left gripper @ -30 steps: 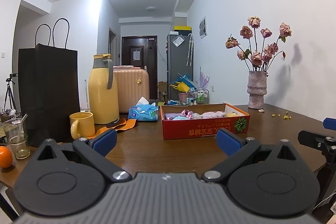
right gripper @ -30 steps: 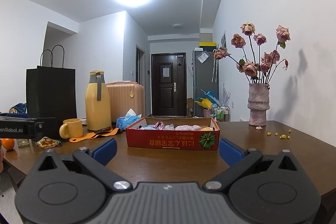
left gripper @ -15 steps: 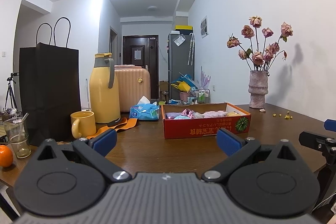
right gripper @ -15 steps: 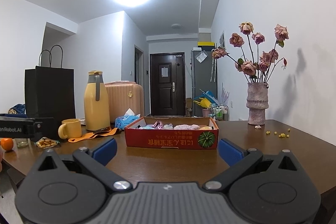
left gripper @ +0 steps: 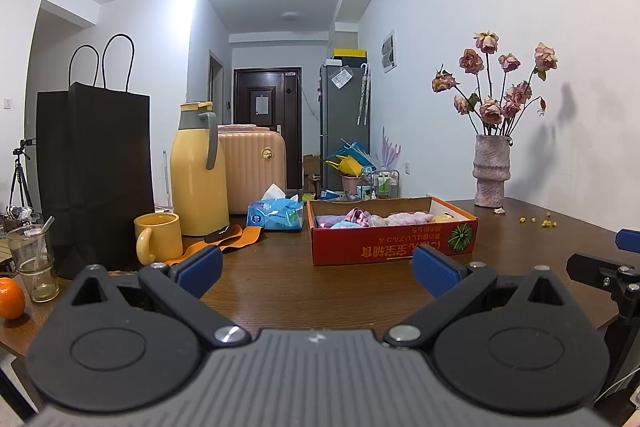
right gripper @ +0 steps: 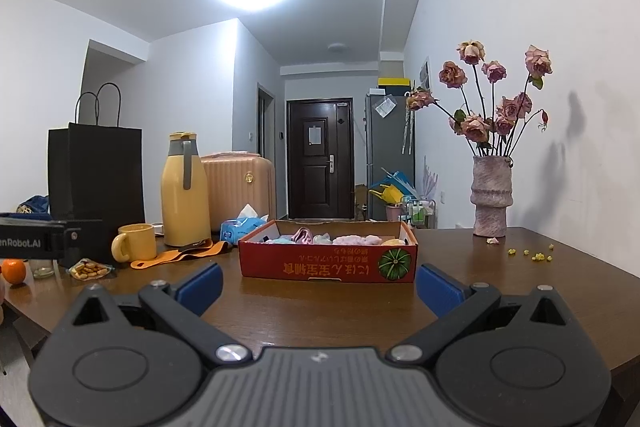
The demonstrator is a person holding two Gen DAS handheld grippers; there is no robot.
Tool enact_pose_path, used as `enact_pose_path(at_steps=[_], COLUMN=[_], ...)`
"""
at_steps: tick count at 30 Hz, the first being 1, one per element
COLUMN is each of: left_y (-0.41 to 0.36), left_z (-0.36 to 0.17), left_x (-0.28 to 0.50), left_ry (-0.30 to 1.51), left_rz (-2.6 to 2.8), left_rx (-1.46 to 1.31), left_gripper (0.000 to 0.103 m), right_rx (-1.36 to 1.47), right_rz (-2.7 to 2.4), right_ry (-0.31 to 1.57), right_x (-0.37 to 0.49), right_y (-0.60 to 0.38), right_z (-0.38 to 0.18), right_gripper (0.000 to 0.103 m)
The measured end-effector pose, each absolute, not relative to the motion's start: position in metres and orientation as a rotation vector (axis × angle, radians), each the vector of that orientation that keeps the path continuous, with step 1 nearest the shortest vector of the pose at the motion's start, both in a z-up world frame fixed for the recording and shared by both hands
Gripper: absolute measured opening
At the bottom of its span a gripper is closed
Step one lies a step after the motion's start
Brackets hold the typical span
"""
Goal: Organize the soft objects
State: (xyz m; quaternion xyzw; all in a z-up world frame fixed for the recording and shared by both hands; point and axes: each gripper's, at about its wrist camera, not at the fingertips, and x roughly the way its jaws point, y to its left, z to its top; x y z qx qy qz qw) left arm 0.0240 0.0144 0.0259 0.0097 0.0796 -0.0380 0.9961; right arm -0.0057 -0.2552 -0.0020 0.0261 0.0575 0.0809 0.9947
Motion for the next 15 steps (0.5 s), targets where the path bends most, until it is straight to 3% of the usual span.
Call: enact_pose_path(at_steps=[15], left_y=[0.0146], left_z=[0.0241], left_x=[0.0264], left_ry=[0.155], left_rz=[-0.049], left_rx=[0.012], left_gripper=[0.103], right_rx=[0.057], right_rz=[0.144], right_ry=[0.13], right_x=[-0.0031], right_y=[-0.2561], right_z=[-0.0065], right_gripper=[0.103])
